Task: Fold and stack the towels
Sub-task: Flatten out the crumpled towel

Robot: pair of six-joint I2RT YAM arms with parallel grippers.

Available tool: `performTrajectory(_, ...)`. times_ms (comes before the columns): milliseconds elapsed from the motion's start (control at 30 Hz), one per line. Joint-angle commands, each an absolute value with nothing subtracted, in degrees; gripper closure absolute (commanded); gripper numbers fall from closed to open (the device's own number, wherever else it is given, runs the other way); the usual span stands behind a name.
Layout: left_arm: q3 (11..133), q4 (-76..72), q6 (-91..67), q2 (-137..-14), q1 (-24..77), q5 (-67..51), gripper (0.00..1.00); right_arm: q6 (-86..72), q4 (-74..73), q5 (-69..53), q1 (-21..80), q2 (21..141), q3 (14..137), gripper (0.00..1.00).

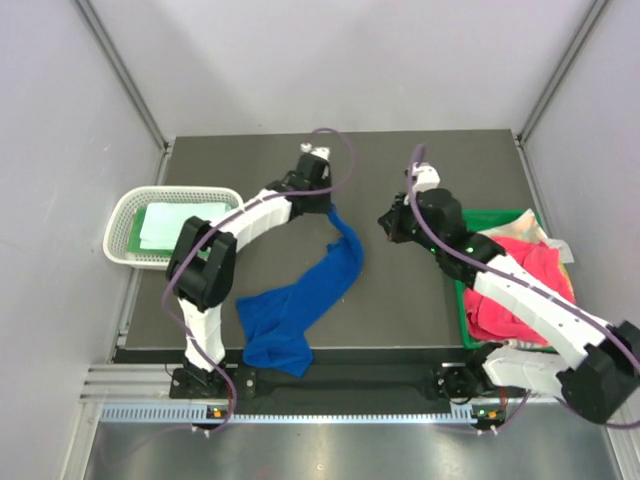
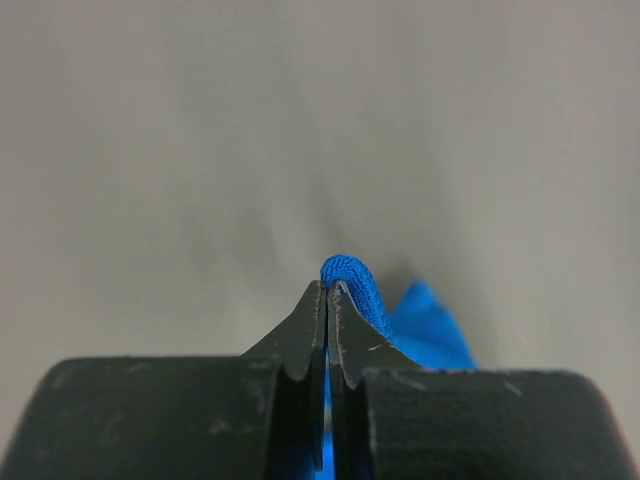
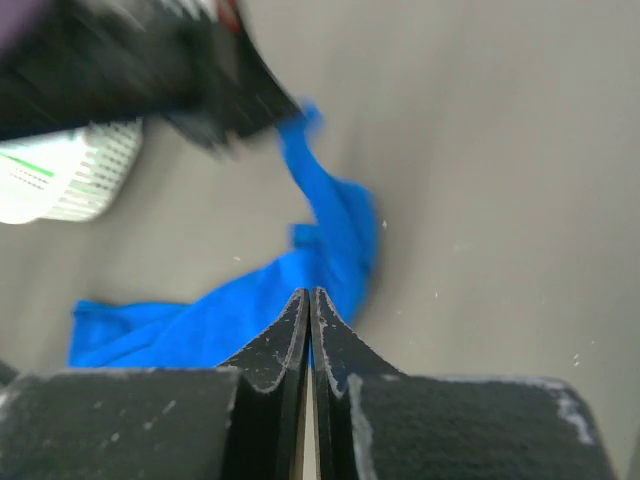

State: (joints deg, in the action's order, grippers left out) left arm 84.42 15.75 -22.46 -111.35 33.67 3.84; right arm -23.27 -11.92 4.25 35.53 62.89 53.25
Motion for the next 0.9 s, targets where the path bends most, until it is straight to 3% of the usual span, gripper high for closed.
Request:
performTrajectory(0,85.26,12.58,-24.44,-108.99,29.89,-1.63,1.00,-25.66,-8.19,10.28,39.01,66.70,53.96,1.00)
performTrajectory(200,86.73,9.05,-23.64,-112.49,29.71,-14.84,1.00,-28.03,-4.32,15.11,46.30,78.21,57.30,1.00)
performTrajectory(533,91.14,9.84,-26.80,-120.40,26.46,-21.97,1.00,-35.94,3.68,20.74,51.33,97.45,64.86,0.82)
performTrajectory(867,98.87,10.37,-27.69,-131.12,24.26,-35.33,1.00,-37.79,10.46,24.35,52.12,106.16,66.09,0.67)
